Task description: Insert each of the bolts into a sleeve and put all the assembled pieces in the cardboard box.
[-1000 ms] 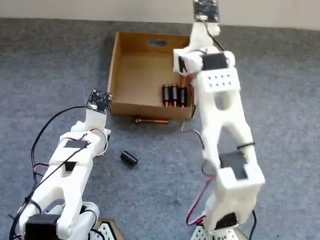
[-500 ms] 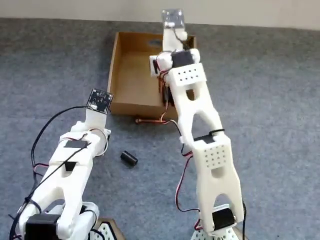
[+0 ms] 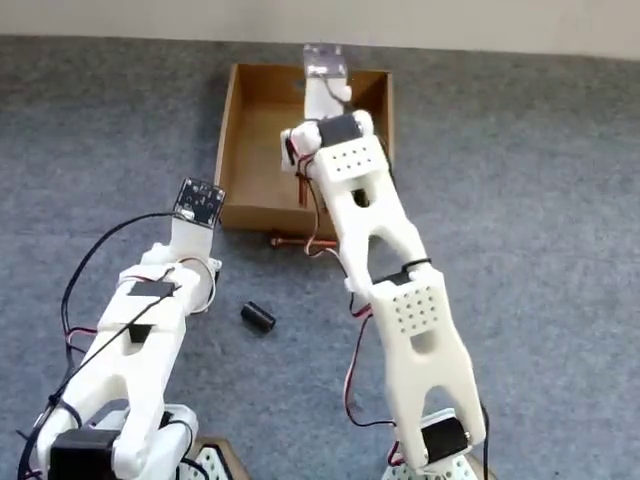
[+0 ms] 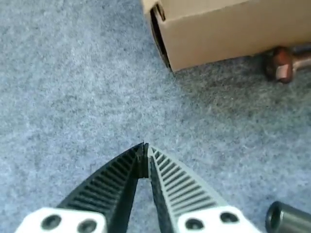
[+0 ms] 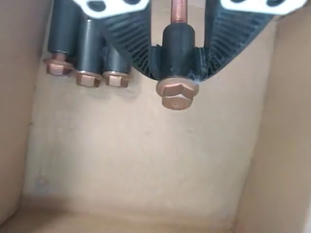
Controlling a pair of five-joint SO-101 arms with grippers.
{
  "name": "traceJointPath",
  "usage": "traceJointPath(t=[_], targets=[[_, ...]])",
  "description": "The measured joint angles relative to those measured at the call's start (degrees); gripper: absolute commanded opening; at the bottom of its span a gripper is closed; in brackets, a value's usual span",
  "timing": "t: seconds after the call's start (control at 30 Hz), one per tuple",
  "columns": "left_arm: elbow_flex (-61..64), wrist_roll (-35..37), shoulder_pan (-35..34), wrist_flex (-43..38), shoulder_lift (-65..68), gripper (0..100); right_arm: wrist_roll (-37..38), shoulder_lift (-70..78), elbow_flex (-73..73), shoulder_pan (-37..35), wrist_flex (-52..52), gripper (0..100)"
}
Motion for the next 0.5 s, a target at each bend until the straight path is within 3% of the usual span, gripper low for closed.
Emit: traceJointPath(t=[0.5], targets=[[0.0, 0.0, 0.0, 0.0, 0.0, 2, 0.0, 5.5, 0.6, 0.0, 0.7, 0.6]])
